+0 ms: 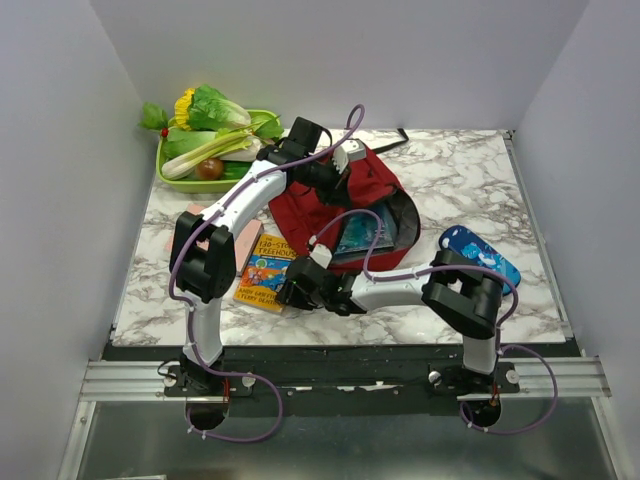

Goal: Pack the student bag
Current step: Move the book to the center of the board, then pick up the book from the center of the board.

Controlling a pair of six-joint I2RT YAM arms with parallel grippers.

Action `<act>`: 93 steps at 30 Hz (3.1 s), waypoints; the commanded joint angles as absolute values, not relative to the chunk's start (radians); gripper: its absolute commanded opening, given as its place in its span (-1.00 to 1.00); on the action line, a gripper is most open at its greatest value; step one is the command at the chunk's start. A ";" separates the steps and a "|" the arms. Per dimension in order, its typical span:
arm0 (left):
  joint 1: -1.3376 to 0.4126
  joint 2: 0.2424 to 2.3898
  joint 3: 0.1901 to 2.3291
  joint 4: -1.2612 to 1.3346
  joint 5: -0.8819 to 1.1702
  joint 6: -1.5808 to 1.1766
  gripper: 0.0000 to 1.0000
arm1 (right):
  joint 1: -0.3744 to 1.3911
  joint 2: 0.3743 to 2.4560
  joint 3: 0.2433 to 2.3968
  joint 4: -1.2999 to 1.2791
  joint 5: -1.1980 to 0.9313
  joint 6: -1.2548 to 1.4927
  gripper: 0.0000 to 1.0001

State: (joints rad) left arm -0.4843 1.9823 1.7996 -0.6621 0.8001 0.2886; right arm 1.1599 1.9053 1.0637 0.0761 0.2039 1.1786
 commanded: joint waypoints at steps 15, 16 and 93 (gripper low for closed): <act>-0.477 1.930 1.792 -0.753 0.864 0.344 -1.00 | 1.177 1.818 1.020 0.057 0.368 1.242 -0.99; -0.477 1.928 1.793 -0.753 0.865 0.345 -1.00 | 1.177 1.807 0.997 0.058 0.367 1.249 -0.99; -0.476 1.919 1.786 -0.630 0.877 0.239 -1.00 | 1.060 1.572 0.778 -0.190 0.252 0.577 0.51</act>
